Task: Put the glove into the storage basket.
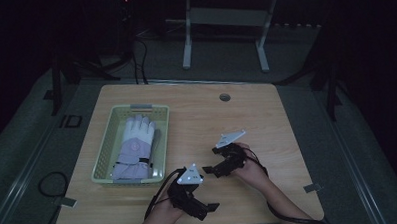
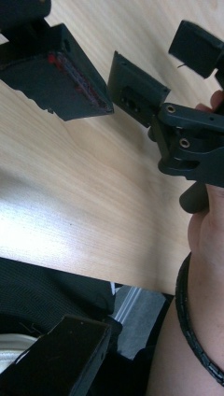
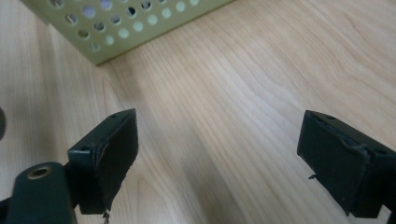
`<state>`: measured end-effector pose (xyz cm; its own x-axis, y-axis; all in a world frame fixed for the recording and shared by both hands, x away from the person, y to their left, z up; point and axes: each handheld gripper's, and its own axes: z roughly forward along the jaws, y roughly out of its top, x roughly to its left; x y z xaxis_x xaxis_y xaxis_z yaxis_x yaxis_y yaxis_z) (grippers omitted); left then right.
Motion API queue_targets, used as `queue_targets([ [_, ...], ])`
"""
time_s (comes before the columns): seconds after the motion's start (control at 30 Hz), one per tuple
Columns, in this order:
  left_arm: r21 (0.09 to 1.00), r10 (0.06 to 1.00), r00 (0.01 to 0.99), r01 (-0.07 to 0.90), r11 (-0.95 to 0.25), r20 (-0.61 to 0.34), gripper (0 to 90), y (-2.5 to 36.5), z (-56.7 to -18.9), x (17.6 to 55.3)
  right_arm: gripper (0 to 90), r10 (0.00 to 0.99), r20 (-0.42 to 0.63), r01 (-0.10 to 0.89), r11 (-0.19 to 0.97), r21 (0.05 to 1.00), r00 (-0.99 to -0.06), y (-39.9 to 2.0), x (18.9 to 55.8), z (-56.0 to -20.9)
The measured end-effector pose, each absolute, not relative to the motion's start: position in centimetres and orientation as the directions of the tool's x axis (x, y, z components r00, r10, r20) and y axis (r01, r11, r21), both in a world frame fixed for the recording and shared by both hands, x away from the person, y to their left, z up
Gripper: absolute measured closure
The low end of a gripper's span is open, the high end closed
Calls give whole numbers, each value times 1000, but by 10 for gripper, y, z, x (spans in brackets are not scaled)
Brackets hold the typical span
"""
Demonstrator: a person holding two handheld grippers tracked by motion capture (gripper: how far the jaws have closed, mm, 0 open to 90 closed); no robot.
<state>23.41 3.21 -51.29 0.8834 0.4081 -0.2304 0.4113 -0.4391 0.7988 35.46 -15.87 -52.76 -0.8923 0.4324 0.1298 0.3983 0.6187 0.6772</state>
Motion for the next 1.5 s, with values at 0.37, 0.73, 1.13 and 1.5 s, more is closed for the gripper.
queue_targets([
  [0.37, 809, 374, 906, 368, -459, -200, 3, 18, -533, 242, 124, 472, 122, 413, 584, 699, -873, -197, 351, -536],
  [0.73, 795, 380, 910, 352, -494, -166, 3, 7, -551, 250, 124, 488, 127, 423, 565, 709, -864, -228, 344, -544],
  [1.13, 803, 398, 907, 336, -492, -136, 3, 0, -560, 251, 124, 526, 117, 439, 544, 715, -843, -254, 337, -551],
  [1.5, 820, 432, 891, 350, -453, -142, 3, 3, -563, 251, 124, 574, 97, 448, 511, 734, -813, -273, 325, -559],
])
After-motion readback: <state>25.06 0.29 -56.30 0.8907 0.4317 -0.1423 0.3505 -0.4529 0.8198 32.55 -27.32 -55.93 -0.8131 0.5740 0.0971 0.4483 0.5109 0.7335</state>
